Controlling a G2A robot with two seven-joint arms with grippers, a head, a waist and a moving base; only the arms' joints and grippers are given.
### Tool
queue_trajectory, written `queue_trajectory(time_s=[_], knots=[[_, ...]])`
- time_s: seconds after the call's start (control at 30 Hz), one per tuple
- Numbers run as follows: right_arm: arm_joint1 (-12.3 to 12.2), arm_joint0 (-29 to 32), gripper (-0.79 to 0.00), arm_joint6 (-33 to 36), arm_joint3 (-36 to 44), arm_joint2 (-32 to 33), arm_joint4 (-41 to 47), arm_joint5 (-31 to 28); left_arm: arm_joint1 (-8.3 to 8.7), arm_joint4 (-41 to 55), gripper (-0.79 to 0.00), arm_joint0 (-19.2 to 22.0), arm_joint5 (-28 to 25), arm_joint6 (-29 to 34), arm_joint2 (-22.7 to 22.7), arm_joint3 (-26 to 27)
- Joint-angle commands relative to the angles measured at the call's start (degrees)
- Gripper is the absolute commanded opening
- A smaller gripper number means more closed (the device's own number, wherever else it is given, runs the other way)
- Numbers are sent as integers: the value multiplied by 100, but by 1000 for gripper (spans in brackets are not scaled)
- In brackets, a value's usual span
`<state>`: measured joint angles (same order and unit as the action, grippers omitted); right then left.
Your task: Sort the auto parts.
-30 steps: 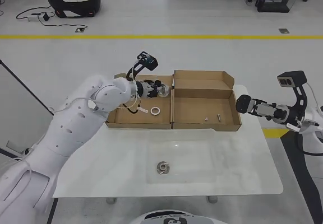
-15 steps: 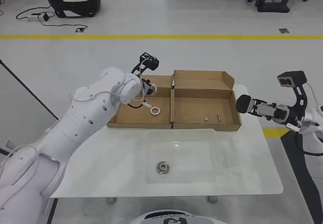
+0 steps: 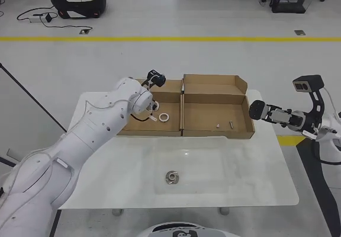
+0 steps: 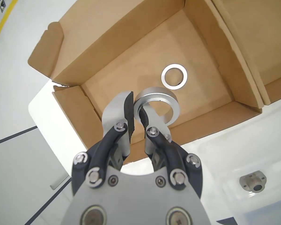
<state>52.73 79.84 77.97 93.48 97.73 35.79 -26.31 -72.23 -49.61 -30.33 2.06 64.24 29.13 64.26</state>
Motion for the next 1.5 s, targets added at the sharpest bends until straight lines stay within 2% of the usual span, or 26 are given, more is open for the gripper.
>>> queue_trajectory(time_s=[0.0,0.4,0.97,1.47], knots=[[0,0,0,0,0,0,0,0,-51,-21,-785,-13,-14,-20,-46,-101],[0,0,0,0,0,0,0,0,-464,-188,-785,-72,-167,-224,-405,-901],[0,0,0,0,0,0,0,0,-983,-481,-785,-9,-297,-656,-602,-1984],[0,0,0,0,0,0,0,0,-1302,-746,-785,32,-427,-785,-615,-2702]])
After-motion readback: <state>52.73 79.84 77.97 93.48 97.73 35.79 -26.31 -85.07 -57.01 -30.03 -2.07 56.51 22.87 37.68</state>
